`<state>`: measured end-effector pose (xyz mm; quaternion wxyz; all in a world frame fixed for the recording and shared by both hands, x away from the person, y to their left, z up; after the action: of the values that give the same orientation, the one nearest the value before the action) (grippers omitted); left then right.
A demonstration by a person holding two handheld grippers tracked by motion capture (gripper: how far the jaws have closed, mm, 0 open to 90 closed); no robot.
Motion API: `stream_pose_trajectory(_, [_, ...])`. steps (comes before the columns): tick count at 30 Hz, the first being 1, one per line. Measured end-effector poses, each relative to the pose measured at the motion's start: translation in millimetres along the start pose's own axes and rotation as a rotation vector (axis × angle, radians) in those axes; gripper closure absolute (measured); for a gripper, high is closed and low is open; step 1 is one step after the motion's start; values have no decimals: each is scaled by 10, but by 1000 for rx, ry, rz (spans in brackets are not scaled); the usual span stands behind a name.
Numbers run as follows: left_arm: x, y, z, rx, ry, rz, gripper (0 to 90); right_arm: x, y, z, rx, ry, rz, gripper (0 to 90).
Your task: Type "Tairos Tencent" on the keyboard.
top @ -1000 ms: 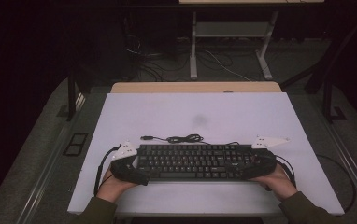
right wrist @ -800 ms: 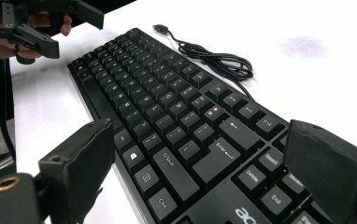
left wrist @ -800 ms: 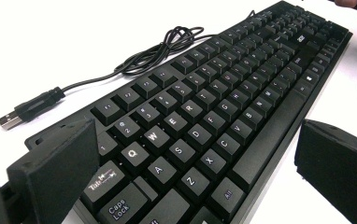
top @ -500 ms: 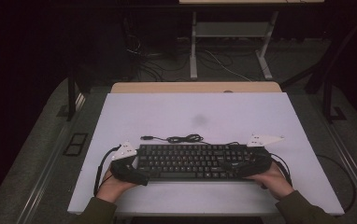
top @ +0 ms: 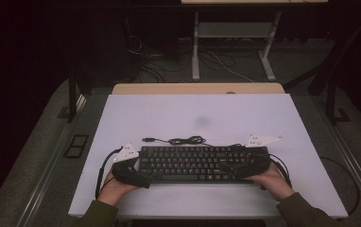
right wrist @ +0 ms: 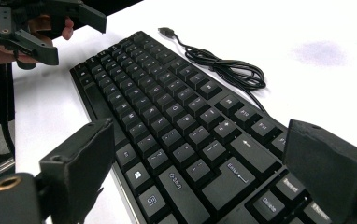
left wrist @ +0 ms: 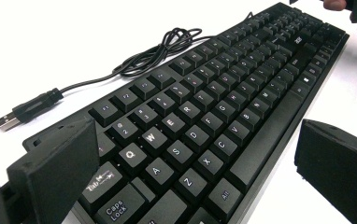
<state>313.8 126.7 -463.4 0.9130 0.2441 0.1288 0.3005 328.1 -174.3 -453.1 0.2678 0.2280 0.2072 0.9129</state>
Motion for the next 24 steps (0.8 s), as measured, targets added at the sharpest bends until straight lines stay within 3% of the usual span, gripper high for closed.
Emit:
stream_pose_trajectory(11, [-7, -3, 1, 3, -4, -4, 0, 26, -116, 21, 12, 11, 13, 151])
stream_pose_trajectory(24, [4, -14, -8, 9, -5, -3, 0, 61, -213, 18, 51, 27, 31, 325])
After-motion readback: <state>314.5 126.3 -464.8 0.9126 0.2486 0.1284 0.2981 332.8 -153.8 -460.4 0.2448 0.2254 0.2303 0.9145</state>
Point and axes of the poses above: each handheld gripper's, and its own axes: y roughly backward along the jaws, z roughly out of its top, x roughly to its left, the point moved 7 cm from there along -y, roughly forward along the jaws, and after that the axes turned 4 degrees about -y, right-handed, at the moved point
